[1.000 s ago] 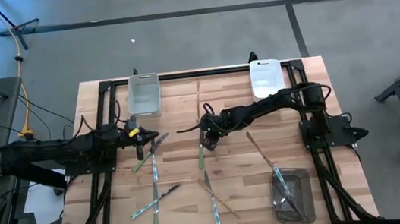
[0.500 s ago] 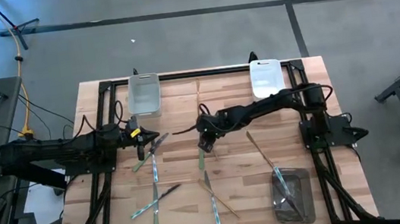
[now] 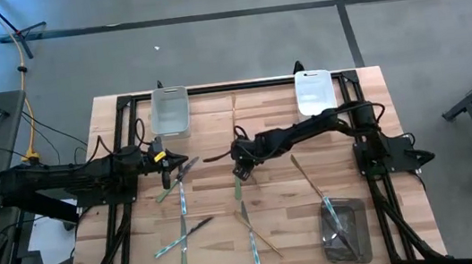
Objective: Sort silverware by color (type)
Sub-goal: Put the middle yellow knife into the white bin
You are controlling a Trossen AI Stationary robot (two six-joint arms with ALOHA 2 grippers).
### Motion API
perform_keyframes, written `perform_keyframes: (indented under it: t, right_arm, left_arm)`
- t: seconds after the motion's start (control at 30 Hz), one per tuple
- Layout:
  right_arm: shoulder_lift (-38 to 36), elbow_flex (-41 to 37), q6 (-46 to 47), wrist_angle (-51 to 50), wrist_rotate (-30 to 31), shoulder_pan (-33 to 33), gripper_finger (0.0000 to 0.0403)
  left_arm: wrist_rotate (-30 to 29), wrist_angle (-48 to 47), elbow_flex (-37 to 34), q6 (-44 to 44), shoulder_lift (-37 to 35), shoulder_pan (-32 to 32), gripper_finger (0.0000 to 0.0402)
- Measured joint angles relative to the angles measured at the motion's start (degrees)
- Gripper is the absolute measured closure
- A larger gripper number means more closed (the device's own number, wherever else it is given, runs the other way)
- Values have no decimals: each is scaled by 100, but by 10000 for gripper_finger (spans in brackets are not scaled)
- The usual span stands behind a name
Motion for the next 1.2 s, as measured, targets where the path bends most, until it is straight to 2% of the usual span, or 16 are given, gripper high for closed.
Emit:
perform_keyframes:
  t: [0.17,0.37,0.63,1.2]
  right_arm:
    - [9,-2,-107,-141,-59,-63,334]
    - [7,-2,-350,-271,-461,-276,396]
    - [-43,94,-726,-436,-949,-450,400]
    - [-654,641,-1362,-2326,-804,-690,403]
  left_arm:
    - [61,71,2,-3,0,0,401]
    - [61,65,2,-96,0,-13,401]
    - [63,63,2,-55,0,-138,401]
    - [-217,81,2,-103,3,-490,401]
